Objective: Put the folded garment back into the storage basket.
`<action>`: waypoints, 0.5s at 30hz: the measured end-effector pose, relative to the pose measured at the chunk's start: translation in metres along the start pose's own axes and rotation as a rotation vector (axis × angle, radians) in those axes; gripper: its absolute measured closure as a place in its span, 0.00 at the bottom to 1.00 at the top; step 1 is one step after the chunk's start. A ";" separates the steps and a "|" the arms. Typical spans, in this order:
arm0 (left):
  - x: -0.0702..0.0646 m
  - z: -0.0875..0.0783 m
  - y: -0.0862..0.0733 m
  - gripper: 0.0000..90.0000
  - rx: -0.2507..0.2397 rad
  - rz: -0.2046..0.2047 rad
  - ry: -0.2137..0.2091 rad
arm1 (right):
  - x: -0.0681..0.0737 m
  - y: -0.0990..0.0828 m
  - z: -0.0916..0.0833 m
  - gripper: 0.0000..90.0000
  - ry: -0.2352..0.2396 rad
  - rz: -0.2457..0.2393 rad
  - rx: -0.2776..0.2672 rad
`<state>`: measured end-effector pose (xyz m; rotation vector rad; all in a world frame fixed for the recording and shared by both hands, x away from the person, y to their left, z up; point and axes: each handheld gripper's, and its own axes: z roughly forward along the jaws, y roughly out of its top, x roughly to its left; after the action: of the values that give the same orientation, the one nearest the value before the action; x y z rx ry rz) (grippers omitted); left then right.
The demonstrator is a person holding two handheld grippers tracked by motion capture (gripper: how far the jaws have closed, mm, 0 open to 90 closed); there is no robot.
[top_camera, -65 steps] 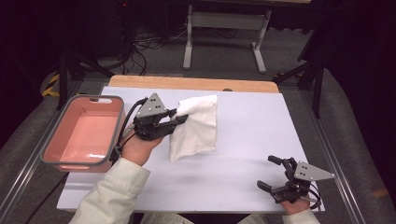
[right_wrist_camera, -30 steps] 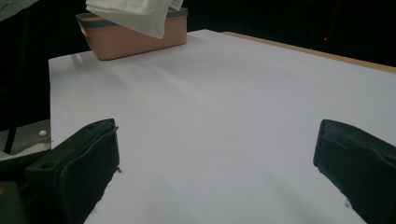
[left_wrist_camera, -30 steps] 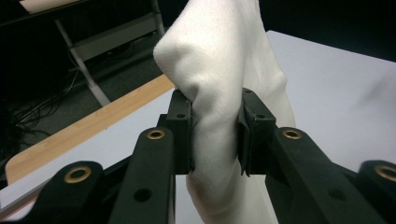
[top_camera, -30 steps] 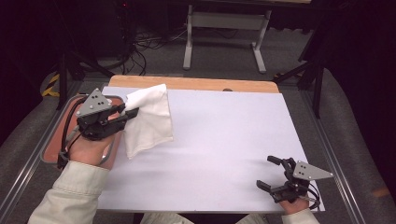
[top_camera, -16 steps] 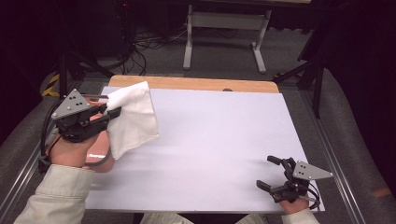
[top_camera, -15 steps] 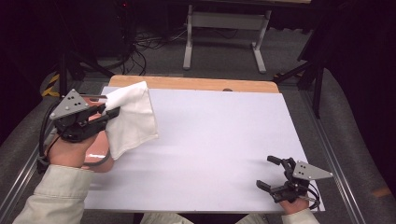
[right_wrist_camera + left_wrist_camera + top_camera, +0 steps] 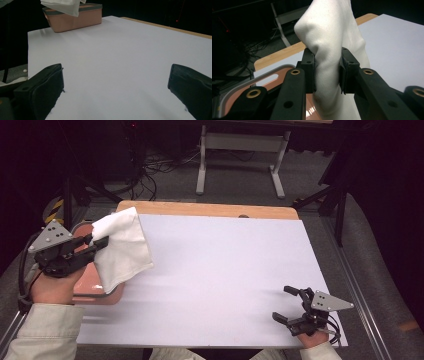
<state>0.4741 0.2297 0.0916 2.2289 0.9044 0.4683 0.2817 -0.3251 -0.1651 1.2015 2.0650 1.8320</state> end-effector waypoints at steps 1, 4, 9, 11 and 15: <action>0.000 0.000 0.000 0.78 0.000 0.000 0.000 | 0.000 0.001 0.002 0.01 0.005 -0.001 0.001; 0.002 -0.005 -0.003 0.78 0.002 -0.004 0.015 | -0.001 0.001 0.004 0.01 0.012 -0.003 0.003; 0.007 -0.013 -0.007 0.78 -0.001 -0.016 0.039 | -0.002 0.002 0.007 0.01 0.019 -0.001 0.001; 0.009 -0.015 -0.009 0.78 -0.001 -0.016 0.049 | -0.002 0.002 0.007 0.01 0.018 0.000 0.004; 0.014 -0.020 -0.012 0.78 -0.001 -0.014 0.062 | -0.002 0.002 0.007 0.01 0.019 0.000 0.006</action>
<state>0.4669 0.2550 0.0985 2.2167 0.9504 0.5336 0.2878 -0.3204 -0.1661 1.1900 2.0814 1.8454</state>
